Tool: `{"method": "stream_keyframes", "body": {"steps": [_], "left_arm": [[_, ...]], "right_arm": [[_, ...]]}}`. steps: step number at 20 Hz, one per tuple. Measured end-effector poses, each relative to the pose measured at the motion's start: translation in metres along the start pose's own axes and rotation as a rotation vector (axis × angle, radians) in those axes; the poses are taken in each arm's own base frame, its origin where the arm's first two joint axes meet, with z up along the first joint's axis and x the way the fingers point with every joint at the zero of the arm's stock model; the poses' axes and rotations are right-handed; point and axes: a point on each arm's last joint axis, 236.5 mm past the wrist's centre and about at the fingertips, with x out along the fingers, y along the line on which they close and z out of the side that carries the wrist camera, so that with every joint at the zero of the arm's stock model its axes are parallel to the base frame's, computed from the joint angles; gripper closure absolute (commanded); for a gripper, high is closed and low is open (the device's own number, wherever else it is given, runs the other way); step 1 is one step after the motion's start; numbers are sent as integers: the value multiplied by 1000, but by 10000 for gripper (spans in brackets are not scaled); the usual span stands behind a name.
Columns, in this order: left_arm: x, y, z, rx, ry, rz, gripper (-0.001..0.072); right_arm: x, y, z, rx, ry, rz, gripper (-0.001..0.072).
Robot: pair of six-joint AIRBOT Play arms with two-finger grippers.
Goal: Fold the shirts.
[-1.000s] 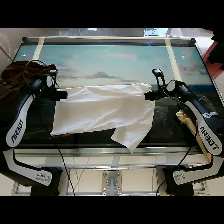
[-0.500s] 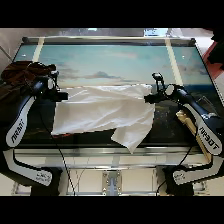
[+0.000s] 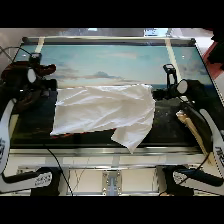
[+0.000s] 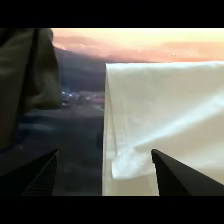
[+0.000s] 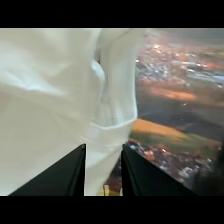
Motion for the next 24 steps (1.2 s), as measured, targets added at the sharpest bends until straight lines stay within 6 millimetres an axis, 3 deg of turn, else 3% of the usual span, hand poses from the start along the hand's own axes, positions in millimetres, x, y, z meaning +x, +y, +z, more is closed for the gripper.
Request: {"method": "stream_keyframes", "body": {"steps": [2, 4, 7, 9, 10, 13, 18, 22, 23, 24], "left_arm": [[-32, 11, -3, -13, -52, 13, 45], [-50, 18, -23, -22, -62, 20, 45], [-59, 20, -66, -25, -33, 22, 45], [-61, 18, -87, -31, -18, 13, 45], [-62, 16, -95, -37, -14, 6, 45], [-65, 11, -105, -53, -13, -17, 45], [-66, 4, -109, -72, -12, -47, 45], [-66, 0, -111, -82, -11, -61, 45], [-67, 0, -110, -82, -12, -62, 45], [-67, 0, -111, -84, -12, -63, 45]], "right_arm": [[-24, -15, -21, 35, 30, -42, 430], [-32, -18, -63, 101, 99, -34, 430], [-22, 12, -140, 242, 220, 87, 417], [-13, 43, -180, 359, 274, 196, 164], [-9, 60, -196, 424, 300, 253, 153], [-2, 98, -224, 581, 340, 389, 155], [4, 132, -233, 693, 324, 491, 178], [12, 144, -226, 722, 263, 500, 453], [13, 144, -224, 728, 249, 498, 612], [14, 145, -221, 738, 238, 495, 681]]}}
